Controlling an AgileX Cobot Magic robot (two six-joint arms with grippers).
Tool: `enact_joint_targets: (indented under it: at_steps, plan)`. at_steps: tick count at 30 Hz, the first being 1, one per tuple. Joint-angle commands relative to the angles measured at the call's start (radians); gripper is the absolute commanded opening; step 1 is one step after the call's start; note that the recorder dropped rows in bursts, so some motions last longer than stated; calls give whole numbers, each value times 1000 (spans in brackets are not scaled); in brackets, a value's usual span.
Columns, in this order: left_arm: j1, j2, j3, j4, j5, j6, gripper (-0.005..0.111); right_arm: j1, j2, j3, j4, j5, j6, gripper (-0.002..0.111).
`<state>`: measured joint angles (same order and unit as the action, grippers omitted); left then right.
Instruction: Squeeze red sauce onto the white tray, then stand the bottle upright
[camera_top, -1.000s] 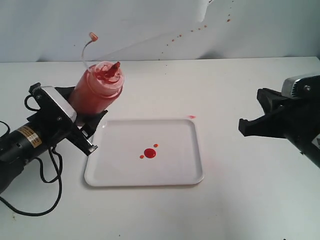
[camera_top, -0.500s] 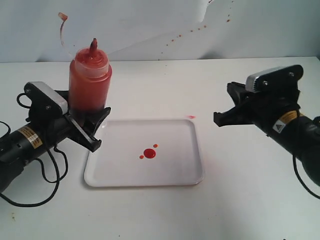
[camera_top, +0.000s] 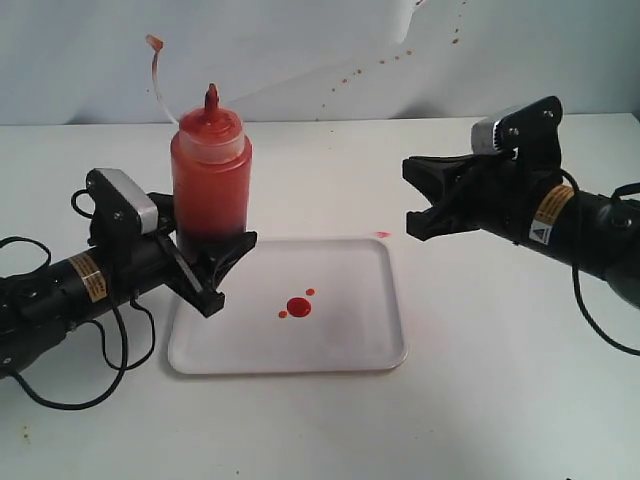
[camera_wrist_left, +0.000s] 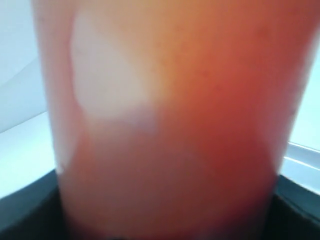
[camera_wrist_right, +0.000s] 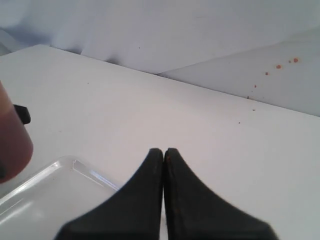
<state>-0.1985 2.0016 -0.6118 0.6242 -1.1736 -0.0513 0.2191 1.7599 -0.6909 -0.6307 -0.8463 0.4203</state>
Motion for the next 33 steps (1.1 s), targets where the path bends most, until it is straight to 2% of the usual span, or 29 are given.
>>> enact_joint_targets:
  at_steps: [1,4,7,11,12,14,17,26,33]
  plan:
    - [2,-2,-30,73,-47,-22,0,-10,2,-5,-30,-28,-16,0]
    - [2,5,-46,145,-47,-36,0,-10,2,-5,-71,-58,-25,1]
    - [2,12,-64,203,-47,-53,0,-10,2,-5,-107,-69,-25,10]
    - [2,12,-91,276,-47,-94,0,-10,2,-5,-149,-82,-25,38]
    - [2,12,-95,295,-47,-111,0,-10,2,-5,-159,-96,-25,50]
    - [2,12,-103,334,-47,-132,0,-10,2,-5,-189,-136,-25,67]
    - [2,12,-115,359,-47,-168,0,-10,2,-5,-237,-197,-23,82]
    - [2,12,-115,357,-47,-179,0,-6,2,-5,-331,-244,54,84]
    - [2,12,-115,357,-47,-187,0,92,2,-15,-352,-244,45,84]
